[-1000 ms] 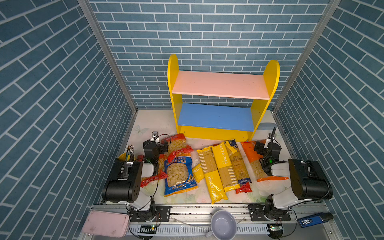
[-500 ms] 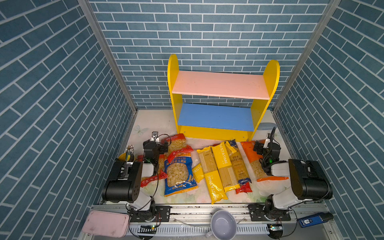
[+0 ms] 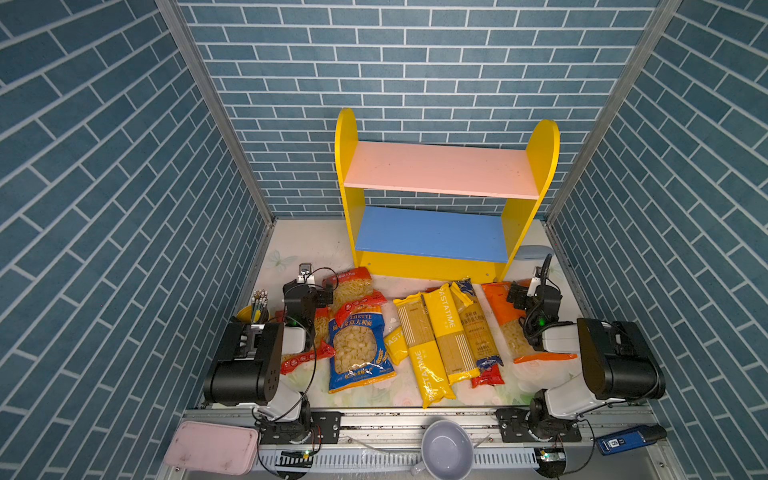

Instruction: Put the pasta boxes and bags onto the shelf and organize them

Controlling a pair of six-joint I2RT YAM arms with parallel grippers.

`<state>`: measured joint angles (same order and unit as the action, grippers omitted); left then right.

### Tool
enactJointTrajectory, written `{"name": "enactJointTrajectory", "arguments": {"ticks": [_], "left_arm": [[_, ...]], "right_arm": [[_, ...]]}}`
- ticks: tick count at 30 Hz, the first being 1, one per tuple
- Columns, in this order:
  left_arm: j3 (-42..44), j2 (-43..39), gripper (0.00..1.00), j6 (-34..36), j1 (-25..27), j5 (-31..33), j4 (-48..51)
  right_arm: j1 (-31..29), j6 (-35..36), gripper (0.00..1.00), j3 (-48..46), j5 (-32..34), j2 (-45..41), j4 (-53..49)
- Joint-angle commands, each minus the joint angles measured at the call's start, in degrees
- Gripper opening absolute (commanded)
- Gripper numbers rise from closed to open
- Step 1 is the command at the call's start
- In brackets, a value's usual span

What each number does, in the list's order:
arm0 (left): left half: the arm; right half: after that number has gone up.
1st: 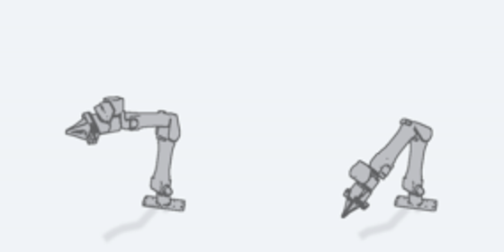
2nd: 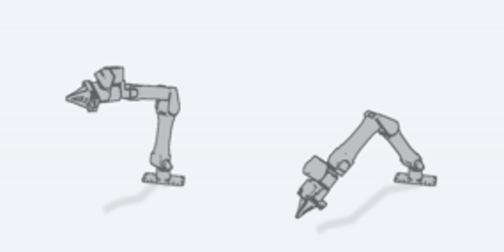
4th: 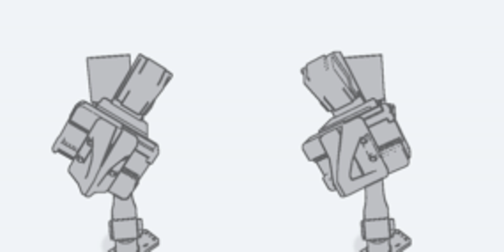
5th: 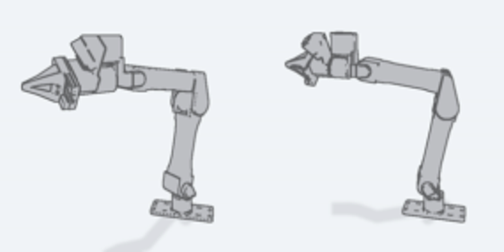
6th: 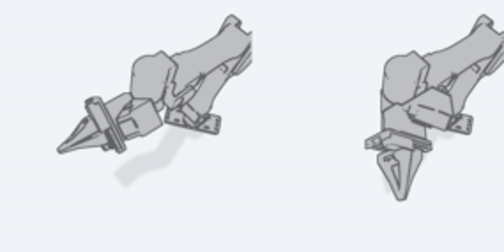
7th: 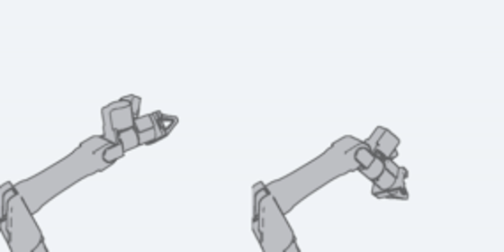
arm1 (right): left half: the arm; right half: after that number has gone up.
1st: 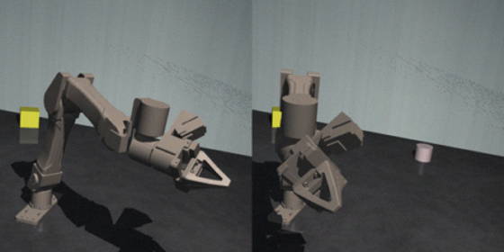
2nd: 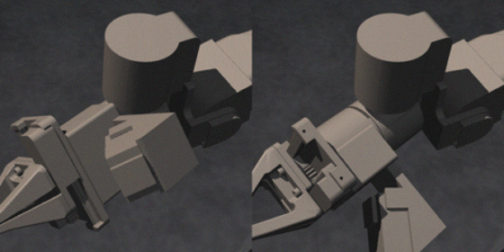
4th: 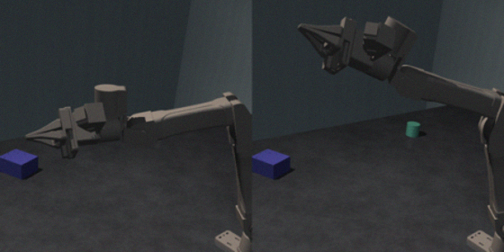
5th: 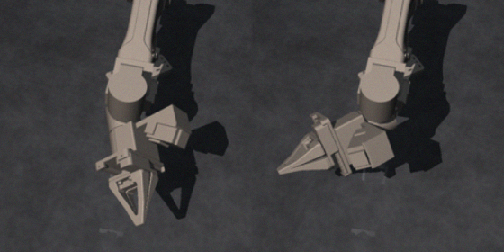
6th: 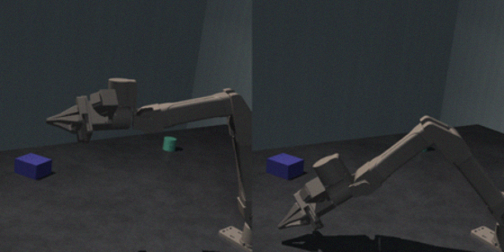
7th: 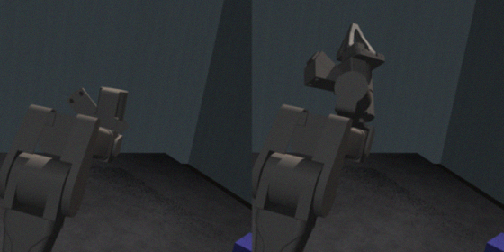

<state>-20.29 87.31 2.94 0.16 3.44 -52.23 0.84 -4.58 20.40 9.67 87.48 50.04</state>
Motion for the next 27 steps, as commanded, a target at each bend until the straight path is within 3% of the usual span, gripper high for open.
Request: {"name": "enactJointTrajectory", "arguments": {"ticks": [1, 4, 7, 8, 11, 14, 15, 16, 17, 19, 21, 23, 25, 27], "left_arm": [[2.6, -4.6, 1.0, -0.3, 1.6, 4.6, -1.7], [2.8, -11.0, 1.0, 2.4, 6.9, 13.9, 3.7], [1.9, -18.2, 1.0, -2.1, 11.4, 24.3, 12.8], [2.2, -20.6, 1.0, -3.0, 12.0, 25.5, 14.8], [0.6, -27.6, 1.0, -7.5, 14.6, 37.4, 23.4], [-3.2, -33.7, 1.0, -16.6, 14.6, 40.8, 36.2], [-5.0, -35.2, 1.0, -19.7, 14.6, 39.9, 41.1], [-7.1, -36.3, 1.0, -22.9, 14.6, 38.8, 46.5], [-9.0, -37.1, 1.0, -24.8, 14.6, 37.1, 50.4], [-11.4, -37.7, 1.0, -27.3, 14.6, 33.5, 54.8], [-13.1, -38.4, 1.0, -34.0, 14.6, 31.2, 59.6], [-13.8, -40.5, 1.0, -41.7, 13.4, 27.2, 64.9], [-10.9, -45.2, 0.97, -41.0, 8.2, 10.9, 60.7], [-10.7, -47.3, 0.86, -40.5, 6.0, 3.7, 61.3]], "right_arm": [[0.1, 0.2, 0.99, 3.7, 2.0, -5.9, -8.1], [0.0, -1.5, 0.99, 7.4, 3.9, -9.6, -19.0], [-1.2, -5.6, 0.99, 8.4, 9.8, -14.0, -25.1], [-1.4, -8.3, 0.99, 9.4, 12.2, -15.5, -28.5], [-1.5, -21.8, 0.99, 16.7, 17.2, -19.8, -49.1], [-1.5, -30.9, 0.99, 21.9, 12.4, -21.7, -61.8], [-1.1, -36.4, 0.99, 22.0, 13.2, -22.5, -65.4], [0.5, -37.3, 0.98, 20.8, 8.4, -23.8, -65.1], [1.8, -36.7, 0.89, 18.8, 1.4, -25.5, -62.1], [2.2, -37.2, 0.76, 17.7, -4.9, -27.5, -61.1], [1.6, -37.4, 0.72, 19.6, -10.3, -27.3, -64.7], [-1.3, -36.8, 0.71, 22.4, -10.6, -26.5, -70.3], [-6.3, -35.3, 0.71, 24.9, -8.9, -26.3, -74.8], [-12.4, -34.9, 0.71, 27.4, -4.2, -25.9, -78.5]]}}
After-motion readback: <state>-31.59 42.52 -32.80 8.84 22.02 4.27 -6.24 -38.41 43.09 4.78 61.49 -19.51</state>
